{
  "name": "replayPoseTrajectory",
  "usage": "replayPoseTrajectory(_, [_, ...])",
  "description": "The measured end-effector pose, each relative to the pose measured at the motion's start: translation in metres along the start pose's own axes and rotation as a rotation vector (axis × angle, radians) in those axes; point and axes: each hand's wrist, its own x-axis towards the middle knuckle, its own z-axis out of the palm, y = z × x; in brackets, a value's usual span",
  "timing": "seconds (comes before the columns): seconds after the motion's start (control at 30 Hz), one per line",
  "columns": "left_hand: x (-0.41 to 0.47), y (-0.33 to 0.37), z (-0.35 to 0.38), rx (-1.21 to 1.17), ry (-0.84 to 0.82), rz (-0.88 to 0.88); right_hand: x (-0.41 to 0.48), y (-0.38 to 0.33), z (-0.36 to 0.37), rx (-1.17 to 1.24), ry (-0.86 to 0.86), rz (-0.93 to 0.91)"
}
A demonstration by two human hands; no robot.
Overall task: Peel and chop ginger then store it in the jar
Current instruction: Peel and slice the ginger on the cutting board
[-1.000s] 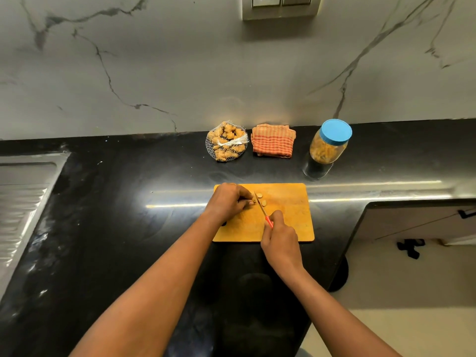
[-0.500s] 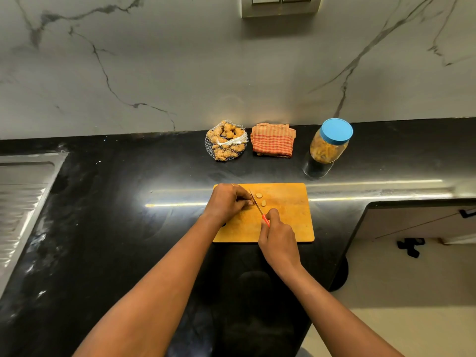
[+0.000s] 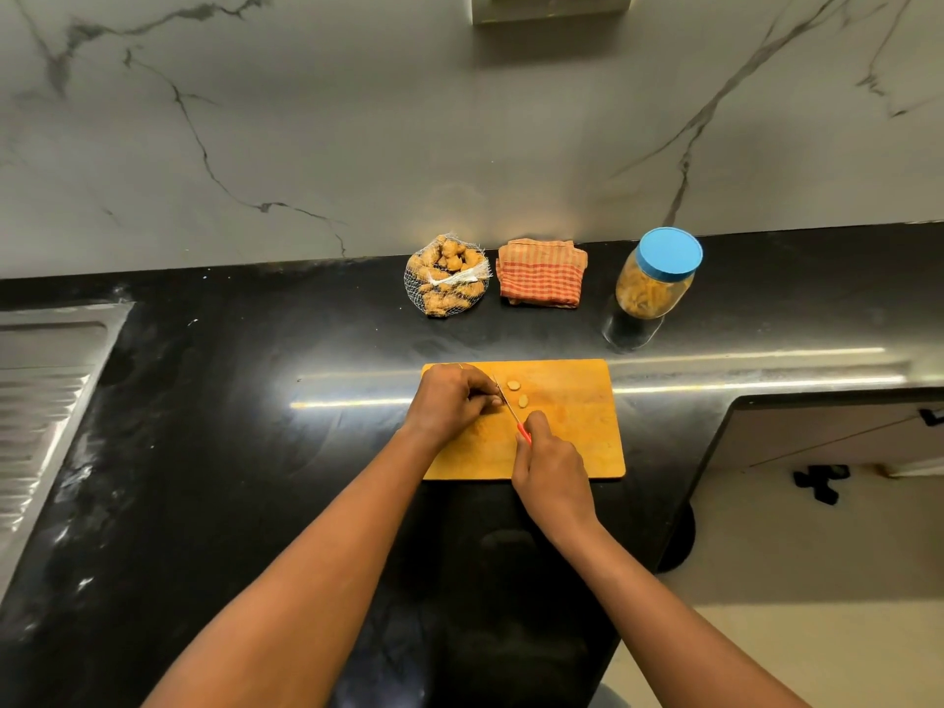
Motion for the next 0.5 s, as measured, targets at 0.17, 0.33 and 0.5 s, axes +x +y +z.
replayPoseTrajectory(0.17, [-0.002,0.000,0.002,0.013,0.016,0.016,0.004,0.001,0.000,0.000,-0.004,-0.008])
replayPoseTrajectory(0.33, [0.000,-0.001,-0.001,0.008,-0.001,-0.015,0.000,-0.001,0.001,0.019,-0.008,0.021])
replayPoseTrajectory(0.5, [0.001,-0.001,0.000,0.037,-0.017,-0.032,-0.001,0.001,-0.001,0.030,-0.010,0.021])
